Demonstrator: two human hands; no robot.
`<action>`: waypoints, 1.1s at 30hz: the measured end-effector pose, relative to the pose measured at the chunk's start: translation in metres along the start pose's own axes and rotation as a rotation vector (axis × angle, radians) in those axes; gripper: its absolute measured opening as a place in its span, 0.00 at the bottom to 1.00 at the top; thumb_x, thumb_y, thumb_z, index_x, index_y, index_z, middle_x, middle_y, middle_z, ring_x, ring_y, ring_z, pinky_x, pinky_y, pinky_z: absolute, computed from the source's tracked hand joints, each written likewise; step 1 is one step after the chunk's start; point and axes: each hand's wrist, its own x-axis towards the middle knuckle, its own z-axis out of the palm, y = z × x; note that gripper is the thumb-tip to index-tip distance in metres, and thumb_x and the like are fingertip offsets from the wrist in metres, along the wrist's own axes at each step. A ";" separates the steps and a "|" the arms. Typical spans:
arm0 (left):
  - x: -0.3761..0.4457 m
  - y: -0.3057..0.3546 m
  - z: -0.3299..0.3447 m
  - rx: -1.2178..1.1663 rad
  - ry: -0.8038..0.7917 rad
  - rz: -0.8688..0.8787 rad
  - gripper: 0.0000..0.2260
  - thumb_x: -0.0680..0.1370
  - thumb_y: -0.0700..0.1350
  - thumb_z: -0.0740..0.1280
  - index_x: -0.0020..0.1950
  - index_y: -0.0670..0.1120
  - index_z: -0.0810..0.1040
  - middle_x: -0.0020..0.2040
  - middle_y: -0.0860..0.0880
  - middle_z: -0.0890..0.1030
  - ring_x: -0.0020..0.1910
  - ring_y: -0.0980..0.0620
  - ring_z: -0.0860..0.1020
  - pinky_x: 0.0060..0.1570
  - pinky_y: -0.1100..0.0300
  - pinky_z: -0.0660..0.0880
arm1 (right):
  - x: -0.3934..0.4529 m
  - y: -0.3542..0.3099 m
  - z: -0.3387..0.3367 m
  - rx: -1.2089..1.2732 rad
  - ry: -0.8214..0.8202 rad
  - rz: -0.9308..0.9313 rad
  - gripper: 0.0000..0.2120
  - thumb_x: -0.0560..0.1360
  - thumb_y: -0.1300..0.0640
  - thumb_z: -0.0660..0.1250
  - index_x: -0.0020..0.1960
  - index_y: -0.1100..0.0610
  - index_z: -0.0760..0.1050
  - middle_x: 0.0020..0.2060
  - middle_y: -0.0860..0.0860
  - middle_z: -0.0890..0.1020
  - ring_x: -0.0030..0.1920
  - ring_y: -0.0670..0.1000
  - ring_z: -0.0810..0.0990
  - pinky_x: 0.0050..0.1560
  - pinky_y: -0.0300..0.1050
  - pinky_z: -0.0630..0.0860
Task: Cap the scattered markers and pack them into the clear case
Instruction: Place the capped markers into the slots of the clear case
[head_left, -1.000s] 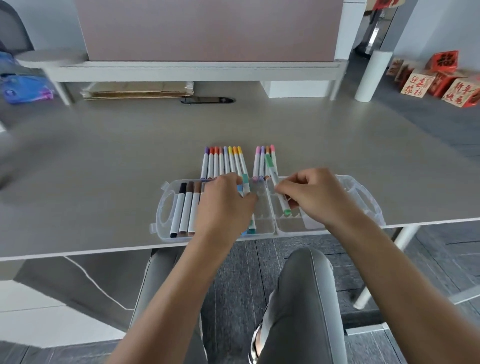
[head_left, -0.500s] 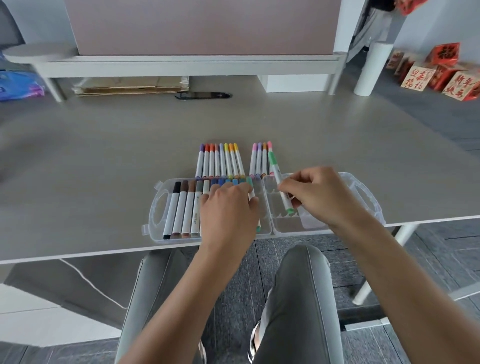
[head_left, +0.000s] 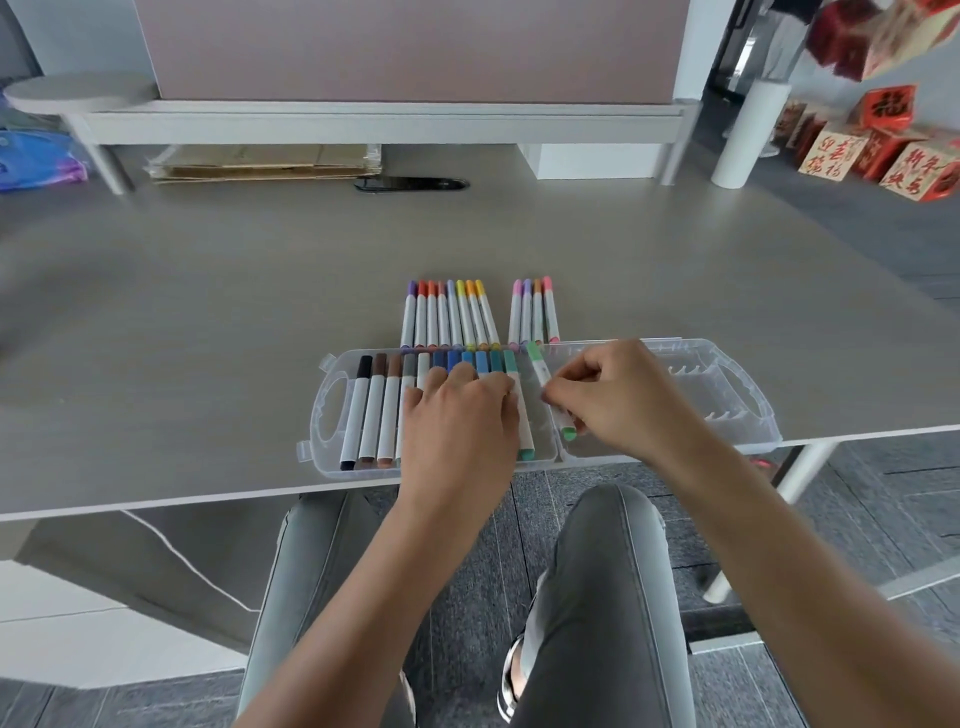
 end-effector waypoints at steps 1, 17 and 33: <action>-0.001 -0.002 -0.001 -0.044 0.025 -0.007 0.13 0.84 0.50 0.59 0.60 0.51 0.81 0.49 0.51 0.79 0.53 0.47 0.75 0.56 0.49 0.72 | -0.001 -0.001 0.001 -0.019 -0.003 0.001 0.09 0.73 0.54 0.75 0.36 0.56 0.84 0.30 0.50 0.85 0.36 0.55 0.86 0.47 0.59 0.85; -0.003 -0.011 -0.002 -0.107 0.053 0.031 0.13 0.81 0.50 0.65 0.65 0.51 0.80 0.63 0.51 0.78 0.66 0.47 0.71 0.67 0.47 0.66 | 0.006 -0.004 0.011 -0.208 0.051 0.019 0.11 0.72 0.42 0.77 0.43 0.48 0.81 0.36 0.43 0.84 0.42 0.47 0.84 0.50 0.50 0.82; -0.011 -0.050 -0.011 0.003 0.046 0.010 0.12 0.80 0.50 0.62 0.61 0.55 0.80 0.66 0.52 0.76 0.68 0.47 0.71 0.71 0.43 0.64 | 0.015 -0.027 0.043 -0.145 -0.059 -0.048 0.10 0.73 0.45 0.79 0.39 0.48 0.82 0.40 0.46 0.87 0.40 0.48 0.85 0.49 0.54 0.84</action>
